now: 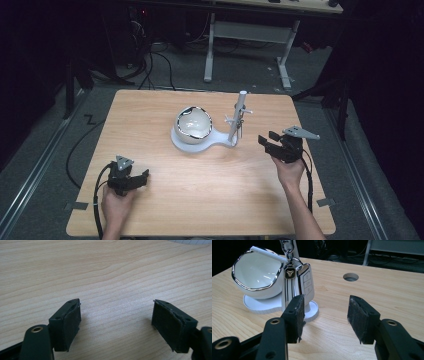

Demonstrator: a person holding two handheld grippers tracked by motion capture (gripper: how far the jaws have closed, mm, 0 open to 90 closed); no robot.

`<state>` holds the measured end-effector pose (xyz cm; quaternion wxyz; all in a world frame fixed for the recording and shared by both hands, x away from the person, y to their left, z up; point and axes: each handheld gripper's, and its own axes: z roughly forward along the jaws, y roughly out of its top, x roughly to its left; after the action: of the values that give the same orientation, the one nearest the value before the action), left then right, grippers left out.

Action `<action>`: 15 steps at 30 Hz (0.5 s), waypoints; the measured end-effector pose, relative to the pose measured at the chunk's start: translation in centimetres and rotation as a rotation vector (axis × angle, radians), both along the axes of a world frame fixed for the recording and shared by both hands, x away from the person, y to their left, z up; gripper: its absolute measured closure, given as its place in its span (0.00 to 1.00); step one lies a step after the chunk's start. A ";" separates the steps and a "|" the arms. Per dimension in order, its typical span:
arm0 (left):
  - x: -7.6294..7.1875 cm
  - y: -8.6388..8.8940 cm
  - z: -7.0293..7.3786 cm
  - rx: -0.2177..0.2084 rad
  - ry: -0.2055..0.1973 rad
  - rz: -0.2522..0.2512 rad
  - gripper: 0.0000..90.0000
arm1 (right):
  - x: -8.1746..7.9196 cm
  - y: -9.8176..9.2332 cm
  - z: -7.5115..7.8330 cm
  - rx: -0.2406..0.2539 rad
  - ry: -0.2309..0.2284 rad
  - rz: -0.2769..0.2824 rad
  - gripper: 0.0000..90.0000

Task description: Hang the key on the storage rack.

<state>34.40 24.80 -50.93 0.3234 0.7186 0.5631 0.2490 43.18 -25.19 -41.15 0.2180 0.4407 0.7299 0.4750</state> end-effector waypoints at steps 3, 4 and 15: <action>0.0 0.0 0.0 0.000 0.000 0.000 0.26 | -0.2 -0.3 0.0 0.000 0.003 -0.002 0.53; 0.0 0.0 0.0 0.000 0.000 0.000 0.26 | -0.2 -0.3 0.0 -0.002 0.003 -0.001 0.53; 0.0 0.0 0.0 0.000 0.000 0.000 0.26 | -1.0 -1.0 -0.1 -0.005 -0.006 -0.001 0.53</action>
<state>34.40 24.80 -50.93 0.3234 0.7185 0.5631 0.2491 42.18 -26.16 -41.28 0.2215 0.4392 0.7302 0.4741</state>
